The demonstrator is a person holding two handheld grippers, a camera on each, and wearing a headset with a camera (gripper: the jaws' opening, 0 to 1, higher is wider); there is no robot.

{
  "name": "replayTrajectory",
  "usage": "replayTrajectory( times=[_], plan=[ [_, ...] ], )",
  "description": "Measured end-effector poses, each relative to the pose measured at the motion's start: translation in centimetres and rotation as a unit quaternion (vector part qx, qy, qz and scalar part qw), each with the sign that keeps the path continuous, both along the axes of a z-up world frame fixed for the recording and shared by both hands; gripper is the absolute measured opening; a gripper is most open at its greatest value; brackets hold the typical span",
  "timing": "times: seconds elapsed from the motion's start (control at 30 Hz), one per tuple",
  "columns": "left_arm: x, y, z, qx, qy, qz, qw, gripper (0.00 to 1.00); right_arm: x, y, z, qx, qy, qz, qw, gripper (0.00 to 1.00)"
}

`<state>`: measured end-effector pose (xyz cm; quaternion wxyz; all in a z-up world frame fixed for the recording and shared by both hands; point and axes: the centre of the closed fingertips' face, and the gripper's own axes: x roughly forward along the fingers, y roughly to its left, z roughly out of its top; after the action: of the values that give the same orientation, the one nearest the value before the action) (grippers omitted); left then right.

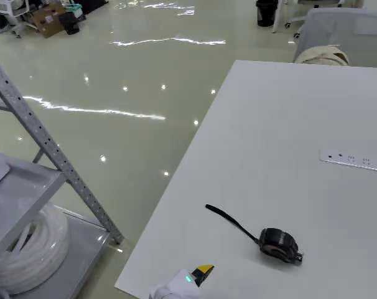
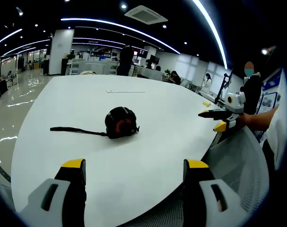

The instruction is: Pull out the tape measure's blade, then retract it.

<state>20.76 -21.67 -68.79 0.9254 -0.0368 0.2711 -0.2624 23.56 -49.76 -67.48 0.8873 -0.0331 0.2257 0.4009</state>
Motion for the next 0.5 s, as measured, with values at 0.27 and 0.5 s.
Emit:
replayTrajectory(
  times=[0.27,0.5],
  plan=[
    [0.12,0.24,0.13,-0.004,-0.006,0.005,1.0,0.83,-0.08,0.28,0.08,-0.007,-0.003,0.009,0.9999,0.78],
    [0.15,0.08,0.1,-0.004,-0.006,0.002,1.0,0.83,-0.19,0.12,0.06,-0.008,-0.003,0.006,0.9999,0.78]
  ],
)
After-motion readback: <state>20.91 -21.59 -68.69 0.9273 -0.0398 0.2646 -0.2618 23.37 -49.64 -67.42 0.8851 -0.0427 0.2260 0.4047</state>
